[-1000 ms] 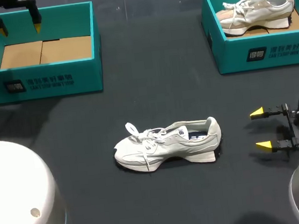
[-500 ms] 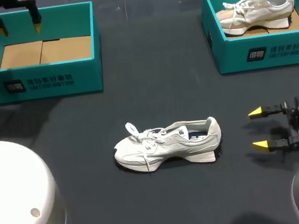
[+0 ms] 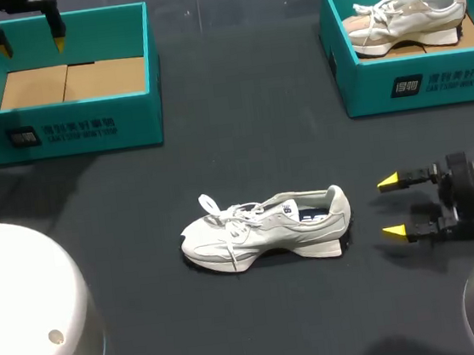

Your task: Take the shoe out of the shoebox, open the shoe tongue, remove and reinsert the insole, then place the shoe into the shoebox

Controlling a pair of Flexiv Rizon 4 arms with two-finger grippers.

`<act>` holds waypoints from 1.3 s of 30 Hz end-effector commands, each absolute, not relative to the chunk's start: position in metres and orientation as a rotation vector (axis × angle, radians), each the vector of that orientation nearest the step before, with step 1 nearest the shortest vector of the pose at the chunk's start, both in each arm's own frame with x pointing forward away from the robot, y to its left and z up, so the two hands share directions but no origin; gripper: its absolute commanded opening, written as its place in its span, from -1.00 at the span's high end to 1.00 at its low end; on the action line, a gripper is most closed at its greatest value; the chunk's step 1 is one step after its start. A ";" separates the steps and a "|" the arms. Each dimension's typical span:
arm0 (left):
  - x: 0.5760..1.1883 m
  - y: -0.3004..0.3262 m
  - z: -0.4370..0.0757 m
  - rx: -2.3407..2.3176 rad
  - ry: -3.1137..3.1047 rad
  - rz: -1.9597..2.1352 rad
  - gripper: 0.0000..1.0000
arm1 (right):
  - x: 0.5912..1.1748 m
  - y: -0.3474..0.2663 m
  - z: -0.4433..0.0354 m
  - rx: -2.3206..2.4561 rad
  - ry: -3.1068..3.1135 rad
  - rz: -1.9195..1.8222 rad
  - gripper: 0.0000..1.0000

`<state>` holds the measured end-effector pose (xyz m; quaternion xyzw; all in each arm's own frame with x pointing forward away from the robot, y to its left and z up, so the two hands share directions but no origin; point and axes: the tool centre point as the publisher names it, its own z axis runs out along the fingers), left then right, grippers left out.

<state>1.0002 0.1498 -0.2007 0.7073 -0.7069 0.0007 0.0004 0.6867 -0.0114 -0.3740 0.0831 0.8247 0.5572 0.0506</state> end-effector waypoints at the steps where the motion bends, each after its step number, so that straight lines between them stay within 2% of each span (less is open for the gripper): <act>1: 1.000 0.150 -0.200 2.222 -2.221 0.001 -1.00 | 0.692 -0.003 -0.380 0.265 2.520 1.701 -1.00; 39: 1.000 0.150 -0.200 2.222 -2.221 0.001 -1.00 | 0.699 0.056 -0.394 0.365 2.580 1.726 -1.00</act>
